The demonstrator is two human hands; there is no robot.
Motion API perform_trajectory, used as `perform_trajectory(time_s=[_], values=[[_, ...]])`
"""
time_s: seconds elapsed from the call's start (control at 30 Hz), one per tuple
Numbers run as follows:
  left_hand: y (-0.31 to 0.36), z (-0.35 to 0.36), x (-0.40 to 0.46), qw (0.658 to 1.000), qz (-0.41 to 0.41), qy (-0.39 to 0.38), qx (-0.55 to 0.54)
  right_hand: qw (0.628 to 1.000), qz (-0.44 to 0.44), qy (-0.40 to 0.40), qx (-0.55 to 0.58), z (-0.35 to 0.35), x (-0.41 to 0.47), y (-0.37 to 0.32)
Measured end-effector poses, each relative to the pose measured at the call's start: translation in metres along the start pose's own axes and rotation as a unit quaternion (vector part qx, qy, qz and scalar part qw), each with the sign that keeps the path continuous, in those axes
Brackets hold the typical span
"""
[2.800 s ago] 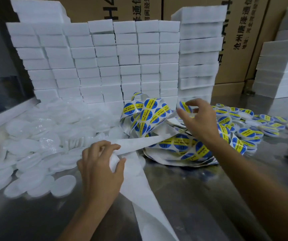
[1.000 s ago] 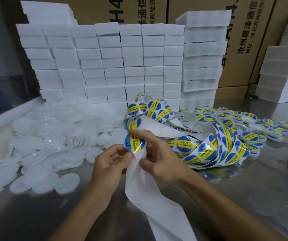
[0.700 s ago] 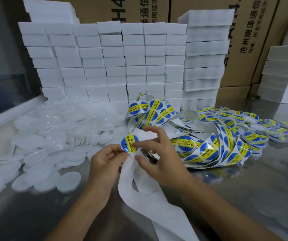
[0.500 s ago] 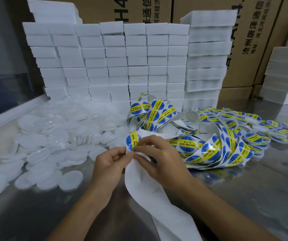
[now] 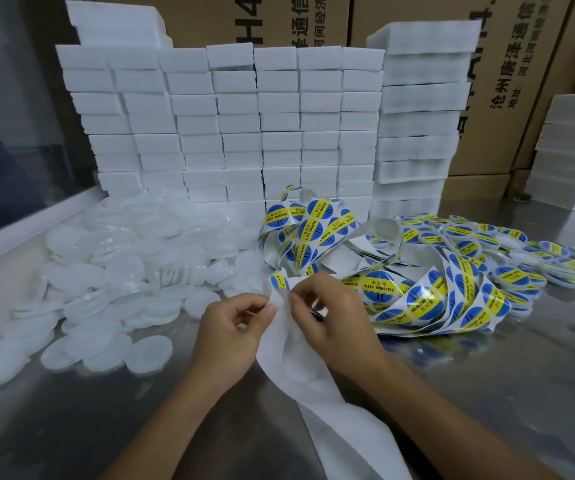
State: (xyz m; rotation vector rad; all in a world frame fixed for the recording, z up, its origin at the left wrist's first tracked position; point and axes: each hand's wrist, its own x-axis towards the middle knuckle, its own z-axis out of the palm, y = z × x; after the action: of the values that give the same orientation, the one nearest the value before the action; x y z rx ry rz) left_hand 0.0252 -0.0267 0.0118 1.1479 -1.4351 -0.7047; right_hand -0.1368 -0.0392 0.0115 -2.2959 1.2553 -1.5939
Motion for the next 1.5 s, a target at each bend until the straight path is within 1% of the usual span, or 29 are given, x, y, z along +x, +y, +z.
perform_trajectory(time_s=[0.03,0.07,0.1,0.17,0.2,0.27,0.3,0.33,0.37,0.4,0.43,0.47,0.5,0.53,0.63,0.7,0.77,0.83,0.9,1.0,1.07,1.13,1.2,1.33,1.4,1.5], values=[[-0.001,-0.001,0.0,1.0,0.001,-0.002,0.01,0.997,0.07,0.011,0.044,-0.001,0.001,0.0],[-0.003,-0.001,0.001,1.0,-0.001,-0.002,0.017,0.985,0.145,0.02,0.089,-0.002,0.003,0.001],[-0.005,-0.002,0.001,1.0,-0.004,0.003,0.025,0.967,0.215,0.03,0.133,-0.005,0.006,0.001],[-0.008,-0.003,0.002,0.999,-0.012,0.023,0.034,0.917,0.327,0.047,0.225,-0.01,0.011,0.003],[-0.008,-0.003,0.003,0.999,-0.018,0.031,0.033,0.887,0.366,0.054,0.277,-0.012,0.012,0.002],[-0.01,-0.004,0.004,0.998,-0.024,0.046,0.047,0.839,0.403,0.069,0.36,-0.015,0.014,-0.001],[-0.011,-0.005,0.004,0.995,-0.021,0.053,0.08,0.828,0.406,0.071,0.381,-0.015,0.015,-0.004],[-0.012,-0.008,0.005,0.988,-0.011,0.059,0.139,0.823,0.404,0.07,0.393,-0.015,0.015,-0.007],[-0.014,-0.011,0.006,0.973,0.001,0.062,0.224,0.822,0.397,0.07,0.402,-0.014,0.015,-0.01],[-0.016,-0.015,0.006,0.944,0.007,0.059,0.323,0.822,0.386,0.07,0.412,-0.014,0.015,-0.013],[-0.019,-0.019,0.007,0.909,0.004,0.047,0.415,0.822,0.376,0.07,0.422,-0.014,0.016,-0.015],[-0.021,-0.022,0.009,0.878,-0.009,0.028,0.478,0.821,0.369,0.07,0.429,-0.015,0.016,-0.017],[-0.023,-0.025,0.01,0.858,-0.024,0.002,0.514,0.823,0.364,0.068,0.431,-0.015,0.016,-0.019],[-0.026,-0.027,0.012,0.847,-0.035,-0.026,0.529,0.827,0.359,0.065,0.427,-0.016,0.016,-0.021],[-0.034,-0.032,0.014,0.831,-0.069,-0.095,0.544,0.837,0.346,0.061,0.42,-0.017,0.016,-0.026],[-0.034,-0.033,0.013,0.821,-0.066,-0.103,0.557,0.845,0.335,0.063,0.413,-0.018,0.016,-0.028],[-0.028,-0.033,0.012,0.825,-0.042,-0.084,0.557,0.855,0.329,0.058,0.397,-0.02,0.015,-0.03],[-0.024,-0.034,0.011,0.843,-0.031,-0.079,0.531,0.862,0.329,0.049,0.382,-0.021,0.015,-0.031],[-0.023,-0.034,0.011,0.86,-0.035,-0.091,0.501,0.868,0.328,0.044,0.37,-0.022,0.014,-0.031],[-0.021,-0.038,0.01,0.88,-0.07,-0.119,0.455,0.87,0.324,0.039,0.37,-0.022,0.015,-0.028],[-0.019,-0.041,0.01,0.876,-0.071,-0.142,0.456,0.872,0.316,0.048,0.371,-0.022,0.016,-0.027],[-0.019,-0.044,0.011,0.867,-0.062,-0.148,0.471,0.881,0.309,0.063,0.352,-0.021,0.016,-0.025],[-0.022,-0.045,0.013,0.874,-0.059,-0.122,0.466,0.892,0.297,0.067,0.335,-0.02,0.016,-0.023],[-0.026,-0.05,0.015,0.899,-0.063,-0.074,0.426,0.881,0.294,0.081,0.362,-0.019,0.016,-0.021],[-0.028,-0.051,0.016,0.91,-0.075,-0.057,0.404,0.887,0.29,0.08,0.352,-0.018,0.016,-0.02],[-0.03,-0.05,0.016,0.91,-0.085,-0.03,0.405,0.885,0.29,0.081,0.354,-0.018,0.015,-0.02]])
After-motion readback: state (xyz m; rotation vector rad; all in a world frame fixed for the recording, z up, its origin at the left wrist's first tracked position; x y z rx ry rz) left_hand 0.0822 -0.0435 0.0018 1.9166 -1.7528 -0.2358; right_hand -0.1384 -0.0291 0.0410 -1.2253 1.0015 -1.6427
